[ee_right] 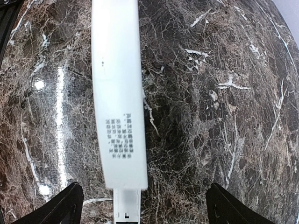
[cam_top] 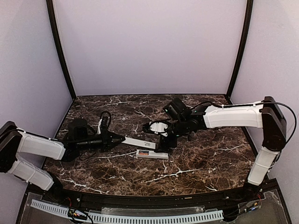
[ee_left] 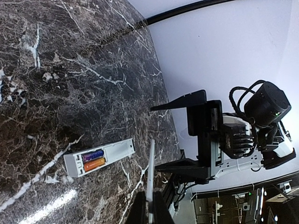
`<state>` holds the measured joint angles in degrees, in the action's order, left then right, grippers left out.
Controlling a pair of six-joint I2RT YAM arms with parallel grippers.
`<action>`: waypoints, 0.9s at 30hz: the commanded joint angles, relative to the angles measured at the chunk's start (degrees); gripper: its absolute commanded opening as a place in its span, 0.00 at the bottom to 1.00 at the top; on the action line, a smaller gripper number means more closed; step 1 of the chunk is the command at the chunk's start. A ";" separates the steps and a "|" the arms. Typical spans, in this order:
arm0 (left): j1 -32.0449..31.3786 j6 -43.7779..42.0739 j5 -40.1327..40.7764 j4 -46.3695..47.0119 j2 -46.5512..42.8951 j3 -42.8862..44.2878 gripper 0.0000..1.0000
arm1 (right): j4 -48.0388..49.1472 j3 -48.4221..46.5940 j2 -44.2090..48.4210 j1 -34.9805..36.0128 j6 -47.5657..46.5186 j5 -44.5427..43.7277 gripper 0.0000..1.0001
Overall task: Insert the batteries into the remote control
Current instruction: Place the battery cover on the remote control without the battery cover.
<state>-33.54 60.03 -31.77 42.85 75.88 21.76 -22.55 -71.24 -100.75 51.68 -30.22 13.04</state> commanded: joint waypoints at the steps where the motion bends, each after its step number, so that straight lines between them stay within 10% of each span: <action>1: -0.07 1.96 -3.97 7.49 3.97 1.17 0.00 | -1.59 -1.62 -1.15 -0.26 -0.84 0.41 0.91; 27: -2.68 12.02 -4.92 32.48 26.57 3.55 0.00 | -4.63 -8.23 -13.01 0.66 -0.48 2.72 0.65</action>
<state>-35.94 70.37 -36.07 69.89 101.23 24.67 -26.33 -77.82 -112.14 51.88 -30.74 14.83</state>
